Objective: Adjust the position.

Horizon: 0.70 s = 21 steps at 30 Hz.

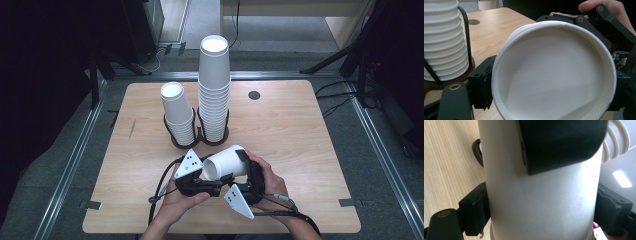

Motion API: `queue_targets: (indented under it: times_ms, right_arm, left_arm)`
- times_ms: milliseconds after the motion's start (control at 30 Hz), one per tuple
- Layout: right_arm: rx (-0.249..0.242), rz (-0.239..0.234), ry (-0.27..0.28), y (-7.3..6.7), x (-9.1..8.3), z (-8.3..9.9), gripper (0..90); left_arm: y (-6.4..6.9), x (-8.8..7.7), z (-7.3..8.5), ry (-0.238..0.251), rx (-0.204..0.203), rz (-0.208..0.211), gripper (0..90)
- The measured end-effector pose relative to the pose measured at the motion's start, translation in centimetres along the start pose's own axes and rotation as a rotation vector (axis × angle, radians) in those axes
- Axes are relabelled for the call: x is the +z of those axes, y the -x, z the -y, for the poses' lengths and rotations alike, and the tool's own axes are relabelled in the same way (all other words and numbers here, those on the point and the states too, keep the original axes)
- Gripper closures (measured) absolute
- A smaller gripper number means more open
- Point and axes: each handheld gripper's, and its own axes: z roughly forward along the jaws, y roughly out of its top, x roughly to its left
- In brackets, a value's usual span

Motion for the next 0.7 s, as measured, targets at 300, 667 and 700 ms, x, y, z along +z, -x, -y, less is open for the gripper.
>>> queue_targets:
  times_ms: [300, 667, 700]
  right_arm:
    - [-0.025, -0.01, 0.002, -0.29, -0.06, 0.14, 12.7]
    - [-0.023, -0.013, 0.01, -0.17, -0.05, 0.05, 7.9]
    - [-0.023, -0.013, 0.007, -0.18, -0.07, 0.03, 7.4]
  left_arm:
    - [-0.49, 0.06, 0.1, -0.024, -0.034, 0.025, 17.7]
    - [-0.94, -0.12, 0.26, -0.008, -0.057, 0.055, 21.6]
    - [-0.95, -0.09, 0.28, -0.005, -0.061, 0.057, 21.8]
